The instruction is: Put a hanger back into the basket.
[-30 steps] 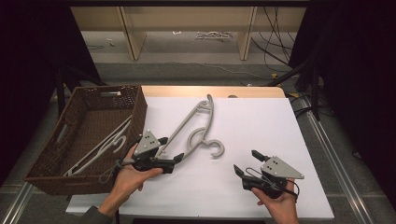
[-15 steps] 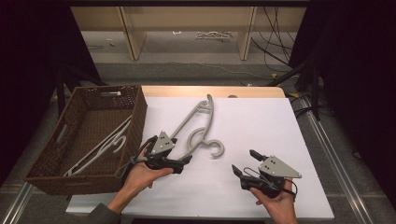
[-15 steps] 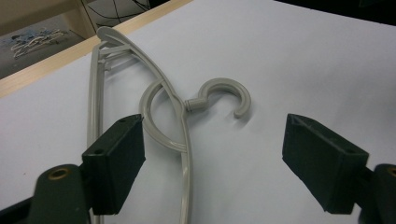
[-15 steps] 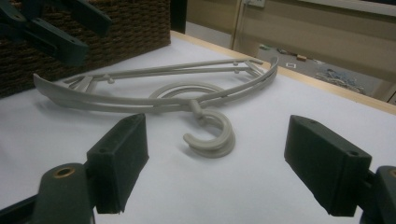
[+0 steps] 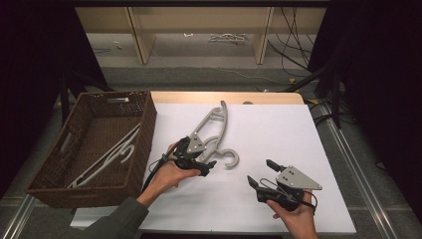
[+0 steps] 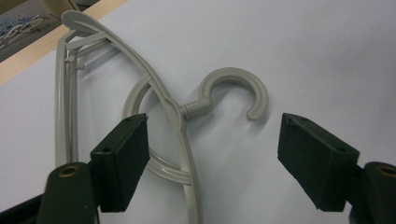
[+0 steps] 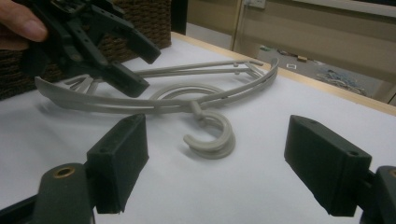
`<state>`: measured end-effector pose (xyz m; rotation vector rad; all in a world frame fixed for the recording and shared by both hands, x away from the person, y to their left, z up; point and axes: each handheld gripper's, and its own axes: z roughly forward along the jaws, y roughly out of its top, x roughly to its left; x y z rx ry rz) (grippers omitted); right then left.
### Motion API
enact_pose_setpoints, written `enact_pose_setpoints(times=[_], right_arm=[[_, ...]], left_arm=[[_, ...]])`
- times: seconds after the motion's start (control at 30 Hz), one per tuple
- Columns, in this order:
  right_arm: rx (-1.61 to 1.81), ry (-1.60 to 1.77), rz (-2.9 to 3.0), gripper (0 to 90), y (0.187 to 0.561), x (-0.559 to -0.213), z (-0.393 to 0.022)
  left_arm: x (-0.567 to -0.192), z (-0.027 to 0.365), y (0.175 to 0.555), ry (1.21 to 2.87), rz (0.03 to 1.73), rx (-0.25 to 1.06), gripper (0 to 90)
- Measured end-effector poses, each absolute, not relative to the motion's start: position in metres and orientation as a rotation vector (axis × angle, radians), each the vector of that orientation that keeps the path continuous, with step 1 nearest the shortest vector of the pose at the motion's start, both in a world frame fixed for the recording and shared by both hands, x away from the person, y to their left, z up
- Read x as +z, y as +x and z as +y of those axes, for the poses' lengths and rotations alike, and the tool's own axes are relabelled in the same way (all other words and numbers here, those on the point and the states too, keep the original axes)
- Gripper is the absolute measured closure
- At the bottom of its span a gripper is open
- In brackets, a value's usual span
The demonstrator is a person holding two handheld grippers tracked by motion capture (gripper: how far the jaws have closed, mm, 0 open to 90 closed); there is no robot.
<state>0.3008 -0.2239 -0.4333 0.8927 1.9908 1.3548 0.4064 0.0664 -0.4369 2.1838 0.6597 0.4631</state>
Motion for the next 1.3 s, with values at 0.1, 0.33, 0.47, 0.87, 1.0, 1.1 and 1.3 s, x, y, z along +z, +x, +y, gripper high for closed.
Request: enact_pose_setpoints(times=[0.1,0.33,0.47,0.87,1.0,1.1,1.3], right_arm=[[1.355,0.893,1.989,22.6,0.301,-0.433,-0.224],[1.355,0.902,2.007,22.6,0.300,-0.434,-0.223],[1.355,0.909,2.011,22.6,0.300,-0.433,-0.223],[1.356,0.881,1.998,22.6,0.302,-0.434,-0.224],[1.359,0.900,2.006,22.6,0.300,-0.433,-0.223],[1.344,0.910,2.025,22.6,0.300,-0.433,-0.225],[1.365,0.895,2.006,22.6,0.301,-0.433,-0.224]], left_arm=[[-0.441,0.063,0.415,2.240,0.643,0.471,26.7],[-0.456,0.050,0.432,2.323,0.703,0.479,33.7],[-0.458,0.043,0.439,2.357,0.698,0.478,36.4],[-0.461,0.027,0.450,2.473,0.643,0.497,45.5],[-0.463,0.025,0.456,2.509,0.647,0.483,50.0],[-0.466,0.024,0.461,2.540,0.671,0.451,54.7],[-0.468,0.027,0.467,2.559,0.728,0.370,67.5]])
